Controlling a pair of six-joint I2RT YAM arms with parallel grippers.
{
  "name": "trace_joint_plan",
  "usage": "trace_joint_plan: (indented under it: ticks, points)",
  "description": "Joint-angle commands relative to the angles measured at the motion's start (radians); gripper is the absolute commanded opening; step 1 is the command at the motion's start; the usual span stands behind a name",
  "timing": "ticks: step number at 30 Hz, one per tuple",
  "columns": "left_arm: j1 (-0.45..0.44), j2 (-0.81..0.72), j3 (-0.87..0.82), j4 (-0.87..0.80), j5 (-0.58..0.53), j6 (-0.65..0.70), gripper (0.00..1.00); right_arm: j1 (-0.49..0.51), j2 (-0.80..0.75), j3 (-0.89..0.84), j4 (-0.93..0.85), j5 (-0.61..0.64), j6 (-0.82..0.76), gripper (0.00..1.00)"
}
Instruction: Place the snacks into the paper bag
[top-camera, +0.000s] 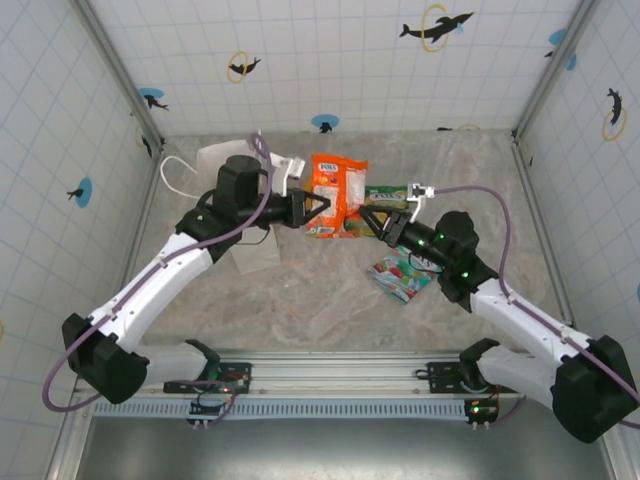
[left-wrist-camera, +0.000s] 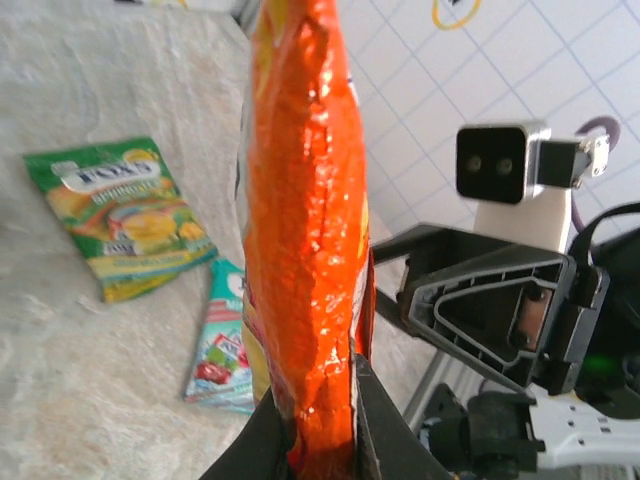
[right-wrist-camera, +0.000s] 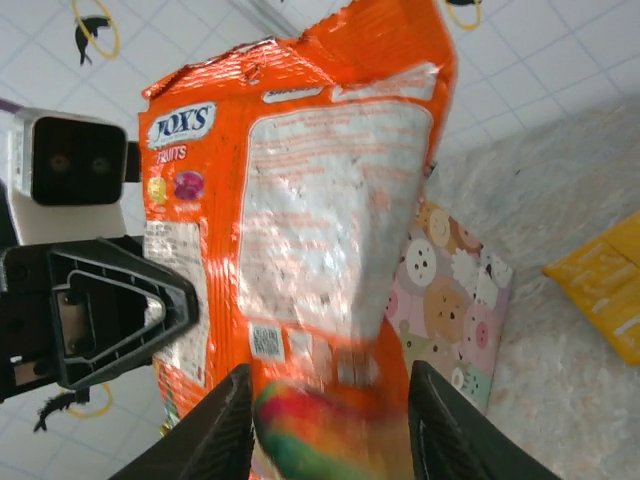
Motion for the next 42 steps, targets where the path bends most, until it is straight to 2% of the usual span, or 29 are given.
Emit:
trace_joint_plan:
  ticks: [1,7,11,16,20,21,25,30,35,42]
  points:
    - [-0.002,0.002,0.114,-0.106,-0.124,0.081,0.04,0.004,-0.05,0.002,-0.082,0.108,-0.087,0.51]
    - [0.011,0.04,0.293,-0.233,-0.255,0.136,0.03,0.005,-0.09,-0.012,-0.226,0.211,-0.144,0.54]
    - [0.038,0.094,0.426,-0.313,-0.308,0.141,0.02,0.005,-0.08,-0.005,-0.272,0.212,-0.154,0.54]
    - [0.065,0.156,0.6,-0.405,-0.47,0.157,0.0,0.02,-0.047,0.034,-0.37,0.224,-0.19,0.53]
    - [0.107,0.172,0.672,-0.428,-0.568,0.171,0.0,0.028,-0.031,0.039,-0.396,0.231,-0.199,0.53]
    - [0.118,0.171,0.68,-0.431,-0.594,0.211,0.0,0.03,-0.029,0.039,-0.401,0.231,-0.199,0.53]
    - [0.139,0.155,0.702,-0.426,-0.707,0.239,0.0,0.035,-0.026,0.028,-0.416,0.234,-0.198,0.52]
    - [0.142,0.103,0.66,-0.38,-0.797,0.252,0.0,0.036,-0.029,0.011,-0.416,0.234,-0.192,0.52]
    - [0.142,0.051,0.586,-0.38,-0.833,0.231,0.0,0.037,-0.016,0.011,-0.413,0.225,-0.192,0.52]
    - [0.142,-0.044,0.448,-0.3,-0.779,0.214,0.0,0.037,0.018,0.021,-0.406,0.195,-0.187,0.51]
